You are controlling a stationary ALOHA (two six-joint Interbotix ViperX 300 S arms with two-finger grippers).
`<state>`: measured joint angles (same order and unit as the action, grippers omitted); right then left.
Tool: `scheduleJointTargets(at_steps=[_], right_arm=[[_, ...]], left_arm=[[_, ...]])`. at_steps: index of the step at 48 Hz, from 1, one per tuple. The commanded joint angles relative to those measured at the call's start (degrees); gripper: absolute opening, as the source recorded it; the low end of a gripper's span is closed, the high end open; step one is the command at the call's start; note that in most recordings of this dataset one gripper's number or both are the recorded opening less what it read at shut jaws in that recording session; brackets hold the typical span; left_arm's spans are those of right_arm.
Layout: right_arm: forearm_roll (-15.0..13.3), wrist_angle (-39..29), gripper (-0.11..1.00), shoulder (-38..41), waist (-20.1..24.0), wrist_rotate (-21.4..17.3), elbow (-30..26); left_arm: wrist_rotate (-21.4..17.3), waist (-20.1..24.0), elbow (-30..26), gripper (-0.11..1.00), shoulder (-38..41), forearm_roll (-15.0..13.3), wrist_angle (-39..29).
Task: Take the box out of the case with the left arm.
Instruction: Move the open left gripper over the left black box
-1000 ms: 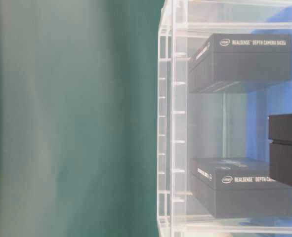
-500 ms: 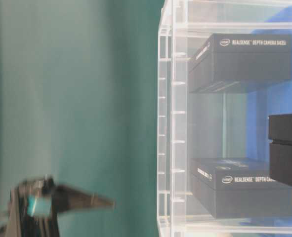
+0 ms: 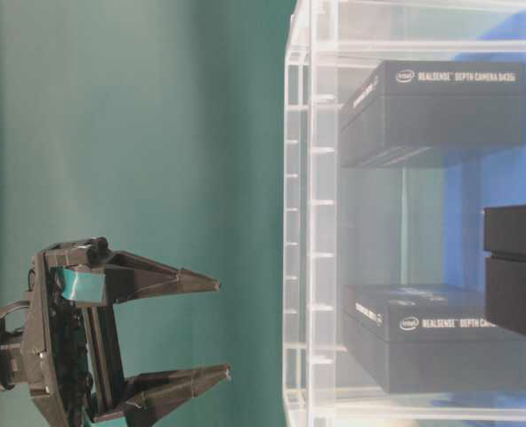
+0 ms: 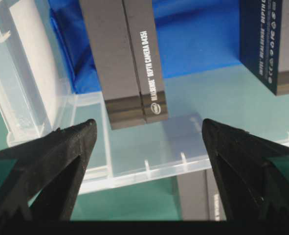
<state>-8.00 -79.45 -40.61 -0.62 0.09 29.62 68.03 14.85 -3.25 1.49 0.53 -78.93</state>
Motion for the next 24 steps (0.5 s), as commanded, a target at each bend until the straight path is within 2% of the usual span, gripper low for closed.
scheduleJointTargets(at_steps=[1, 24], right_arm=[[-0.1, 0.2, 0.0, 0.0, 0.0, 0.0, -0.7], [-0.1, 0.4, 0.0, 0.0, 0.0, 0.0, -0.6]], left_arm=[[0.0, 0.1, -0.5, 0.97, -1.1, 0.2, -0.1], [-0.1, 0.4, 0.0, 0.97, -1.1, 0.5, 0.0]])
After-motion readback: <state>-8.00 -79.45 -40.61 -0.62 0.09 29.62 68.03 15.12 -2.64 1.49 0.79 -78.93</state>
